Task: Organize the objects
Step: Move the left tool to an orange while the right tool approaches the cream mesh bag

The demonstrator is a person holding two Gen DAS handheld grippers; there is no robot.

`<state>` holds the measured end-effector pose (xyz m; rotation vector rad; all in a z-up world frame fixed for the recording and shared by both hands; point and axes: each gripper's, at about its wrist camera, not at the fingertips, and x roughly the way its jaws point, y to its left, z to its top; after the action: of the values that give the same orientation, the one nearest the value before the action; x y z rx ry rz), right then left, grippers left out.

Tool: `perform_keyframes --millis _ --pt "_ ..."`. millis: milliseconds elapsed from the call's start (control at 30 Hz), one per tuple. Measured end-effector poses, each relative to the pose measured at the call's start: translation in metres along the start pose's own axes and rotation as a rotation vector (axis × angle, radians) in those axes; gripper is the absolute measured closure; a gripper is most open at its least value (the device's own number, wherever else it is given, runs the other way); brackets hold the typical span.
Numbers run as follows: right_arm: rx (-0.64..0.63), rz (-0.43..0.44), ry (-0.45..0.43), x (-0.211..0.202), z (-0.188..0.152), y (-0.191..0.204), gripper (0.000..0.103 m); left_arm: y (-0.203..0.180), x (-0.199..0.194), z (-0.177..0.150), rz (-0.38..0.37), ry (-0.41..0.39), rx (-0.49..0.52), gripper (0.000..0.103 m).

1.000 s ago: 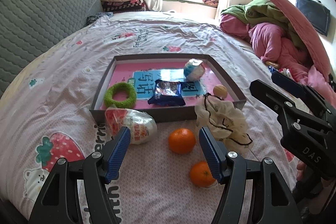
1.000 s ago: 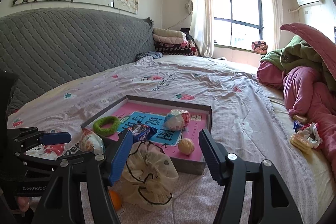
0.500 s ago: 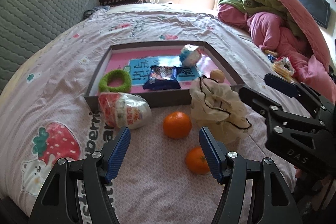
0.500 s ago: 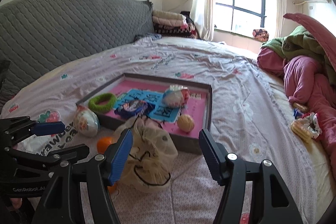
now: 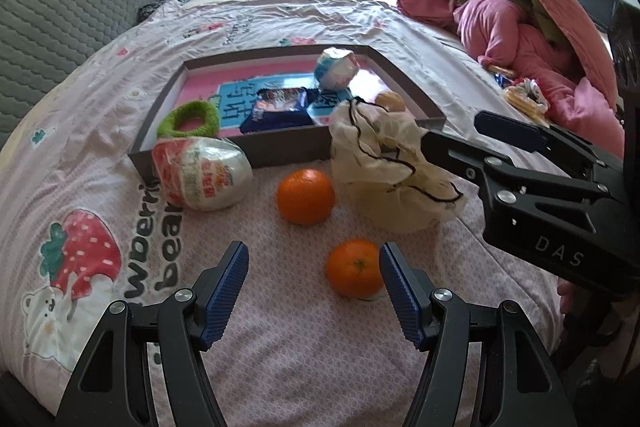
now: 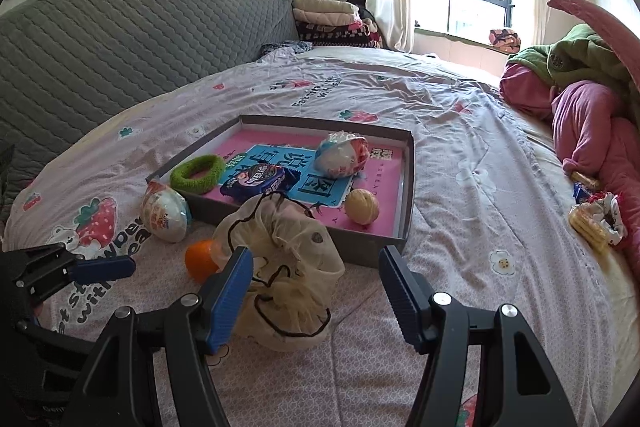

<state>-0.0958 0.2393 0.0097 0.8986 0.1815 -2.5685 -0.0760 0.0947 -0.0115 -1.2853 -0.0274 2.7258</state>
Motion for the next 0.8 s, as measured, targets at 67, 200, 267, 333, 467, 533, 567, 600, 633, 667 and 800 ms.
perform_keyframes --millis 67,200,267,333,467,533,567,600,633,667,800 --pt "-0.003 0.008 0.006 0.001 0.0 0.001 0.038 -0.001 0.001 -0.001 -0.001 0.001 0.001 0.034" --pt "-0.006 0.013 0.015 0.002 -0.001 0.001 0.038 -0.004 0.004 -0.004 -0.014 0.017 0.001 0.034" --pt "-0.007 0.017 0.017 0.003 -0.001 0.001 0.038 -0.005 0.005 -0.005 -0.017 0.025 0.004 0.034" --pt "-0.011 0.019 0.021 0.003 -0.001 0.002 0.038 -0.007 0.007 -0.006 -0.017 0.028 0.01 0.034" --pt "-0.008 0.038 0.047 0.008 -0.002 0.002 0.038 -0.007 0.009 -0.006 -0.02 0.035 0.011 0.034" --pt "-0.019 0.033 0.053 0.009 -0.003 0.004 0.038 -0.008 0.011 -0.007 -0.02 0.039 0.013 0.034" --pt "-0.022 0.032 0.054 0.009 -0.004 0.005 0.038 -0.008 0.011 -0.007 -0.02 0.041 0.012 0.034" --pt "-0.024 0.033 0.056 0.009 -0.004 0.006 0.038 -0.008 0.012 -0.008 -0.02 0.042 0.011 0.034" --pt "-0.024 0.035 0.06 0.01 -0.004 0.006 0.038 -0.008 0.013 -0.008 -0.021 0.045 0.011 0.034" --pt "-0.023 0.039 0.065 0.011 -0.005 0.006 0.038 -0.008 0.014 -0.008 -0.022 0.048 0.01 0.034" --pt "-0.023 0.045 0.085 0.014 -0.007 0.007 0.038 -0.009 0.016 -0.01 -0.026 0.053 0.008 0.034"
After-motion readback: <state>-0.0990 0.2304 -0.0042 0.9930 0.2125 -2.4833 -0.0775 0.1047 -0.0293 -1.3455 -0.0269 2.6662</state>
